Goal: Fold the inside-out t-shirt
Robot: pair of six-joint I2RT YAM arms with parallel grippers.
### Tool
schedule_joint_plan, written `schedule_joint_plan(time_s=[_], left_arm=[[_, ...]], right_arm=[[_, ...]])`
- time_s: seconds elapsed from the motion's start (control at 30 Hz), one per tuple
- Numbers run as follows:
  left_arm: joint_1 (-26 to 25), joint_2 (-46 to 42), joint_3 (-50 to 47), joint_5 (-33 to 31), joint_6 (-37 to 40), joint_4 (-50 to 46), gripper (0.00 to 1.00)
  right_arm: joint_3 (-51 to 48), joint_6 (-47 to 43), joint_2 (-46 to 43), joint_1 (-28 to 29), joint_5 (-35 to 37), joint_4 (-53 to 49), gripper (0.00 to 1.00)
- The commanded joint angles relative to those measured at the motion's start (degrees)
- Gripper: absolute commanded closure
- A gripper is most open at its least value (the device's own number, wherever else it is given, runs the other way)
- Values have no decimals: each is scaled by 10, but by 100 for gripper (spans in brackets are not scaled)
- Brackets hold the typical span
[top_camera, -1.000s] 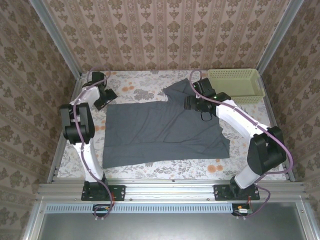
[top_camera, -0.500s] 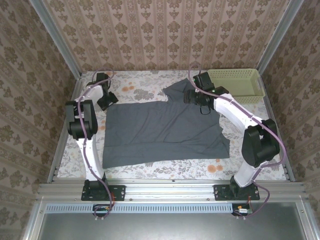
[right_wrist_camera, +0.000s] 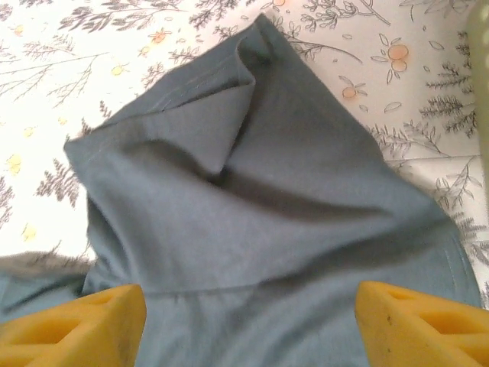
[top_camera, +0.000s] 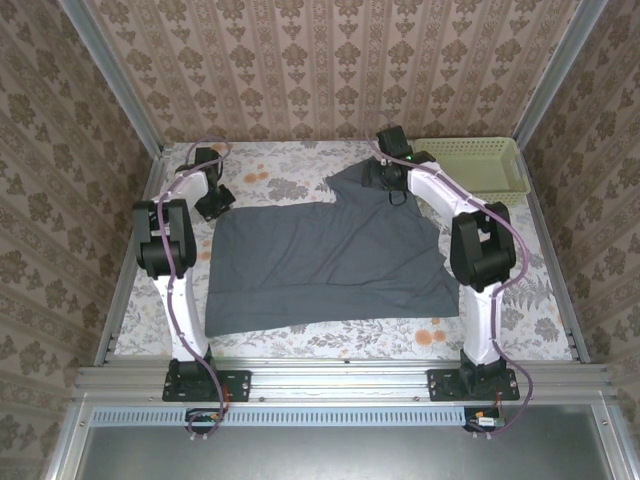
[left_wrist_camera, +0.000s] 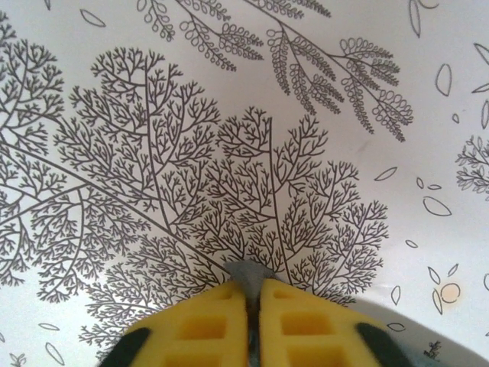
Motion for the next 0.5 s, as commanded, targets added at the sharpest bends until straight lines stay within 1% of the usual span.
schedule_joint_plan(time_s=[0.0,0.1,0.2,0.33,0.47], left_arm=[[-1,-34,-45,11,-3,-3,99],[-6,-77,-101,19,-12,24,100],[-13,-127,-163,22,-19,48,100],[-29,-186,-234,23,-26,75,100],[-46,-233,-286,28,-33,94,100]], right_arm=[[95,-12,64,-10,22,-39,26],[189,-12,131,-14,32,-81,27],[246,-8,177,-13,35,-83,29],[334,-2,243,-13,41,-114,30],[363,9,278,-13,40,-106,32]])
